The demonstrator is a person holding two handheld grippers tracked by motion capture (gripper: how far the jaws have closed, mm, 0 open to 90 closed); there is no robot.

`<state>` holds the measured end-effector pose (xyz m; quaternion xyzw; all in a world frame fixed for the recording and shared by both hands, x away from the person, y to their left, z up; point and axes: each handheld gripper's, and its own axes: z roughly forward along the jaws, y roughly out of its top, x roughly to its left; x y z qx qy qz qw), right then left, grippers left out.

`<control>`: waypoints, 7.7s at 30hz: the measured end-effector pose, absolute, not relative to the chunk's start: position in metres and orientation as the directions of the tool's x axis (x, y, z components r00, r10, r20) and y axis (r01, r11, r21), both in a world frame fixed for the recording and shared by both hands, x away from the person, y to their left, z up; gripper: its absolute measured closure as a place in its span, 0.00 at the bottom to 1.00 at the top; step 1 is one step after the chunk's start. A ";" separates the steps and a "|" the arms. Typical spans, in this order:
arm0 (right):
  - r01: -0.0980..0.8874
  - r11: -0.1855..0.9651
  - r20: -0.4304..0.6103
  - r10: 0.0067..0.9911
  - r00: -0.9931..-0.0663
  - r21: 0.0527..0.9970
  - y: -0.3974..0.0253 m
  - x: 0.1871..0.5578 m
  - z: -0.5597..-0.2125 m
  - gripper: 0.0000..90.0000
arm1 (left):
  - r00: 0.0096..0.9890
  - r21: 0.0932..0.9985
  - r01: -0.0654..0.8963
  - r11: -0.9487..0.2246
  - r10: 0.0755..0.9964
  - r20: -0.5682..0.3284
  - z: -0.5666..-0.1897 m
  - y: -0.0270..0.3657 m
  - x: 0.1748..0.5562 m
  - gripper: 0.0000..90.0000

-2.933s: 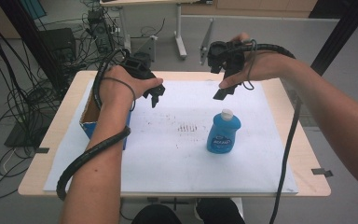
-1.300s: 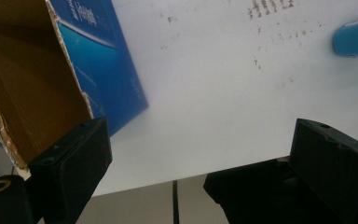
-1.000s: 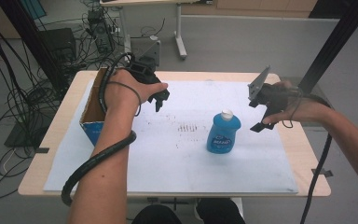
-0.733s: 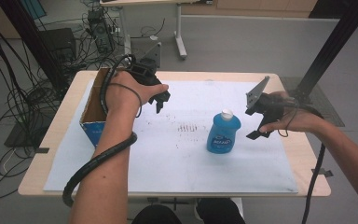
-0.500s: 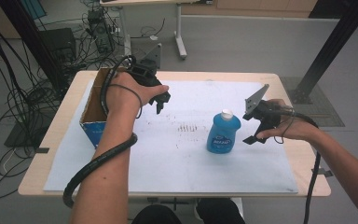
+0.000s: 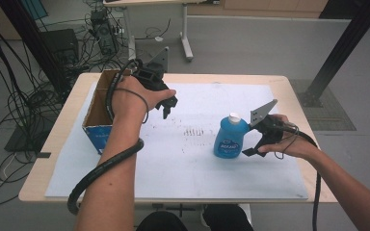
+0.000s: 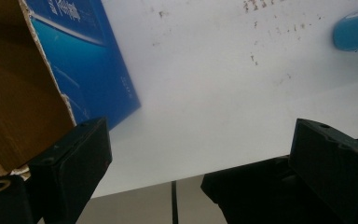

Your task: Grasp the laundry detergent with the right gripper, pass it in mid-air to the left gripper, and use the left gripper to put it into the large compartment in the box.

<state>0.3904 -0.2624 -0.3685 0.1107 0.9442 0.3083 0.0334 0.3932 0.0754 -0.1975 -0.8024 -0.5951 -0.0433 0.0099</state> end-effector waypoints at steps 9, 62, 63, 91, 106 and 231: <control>0.196 0.717 0.012 0.253 -0.967 0.669 -0.256 0.388 -0.384 0.03 | 0.293 0.029 0.955 -0.296 0.953 0.078 -0.201 0.075 0.394 0.07; 0.162 0.625 0.003 0.248 -0.969 0.764 -0.243 0.388 -0.391 0.03 | 0.301 0.040 0.952 -0.305 0.951 0.075 -0.201 0.073 0.395 0.07; 0.162 0.625 0.003 0.248 -0.969 0.764 -0.243 0.388 -0.391 0.03 | 0.301 0.040 0.952 -0.305 0.951 0.075 -0.201 0.073 0.395 0.07; 0.157 0.622 0.001 0.243 -0.970 0.768 -0.241 0.387 -0.390 0.02 | 0.310 0.038 0.949 -0.313 0.948 0.077 -0.202 0.068 0.398 0.07; 0.155 0.624 0.005 0.235 -0.972 0.766 -0.240 0.388 -0.392 0.02 | 0.306 0.039 0.950 -0.310 0.949 0.076 -0.203 0.067 0.398 0.07; 0.110 0.547 -0.001 0.199 -0.980 0.830 -0.246 0.394 -0.406 0.45 | 0.312 0.021 0.949 -0.314 0.946 0.084 -0.208 0.071 0.401 0.07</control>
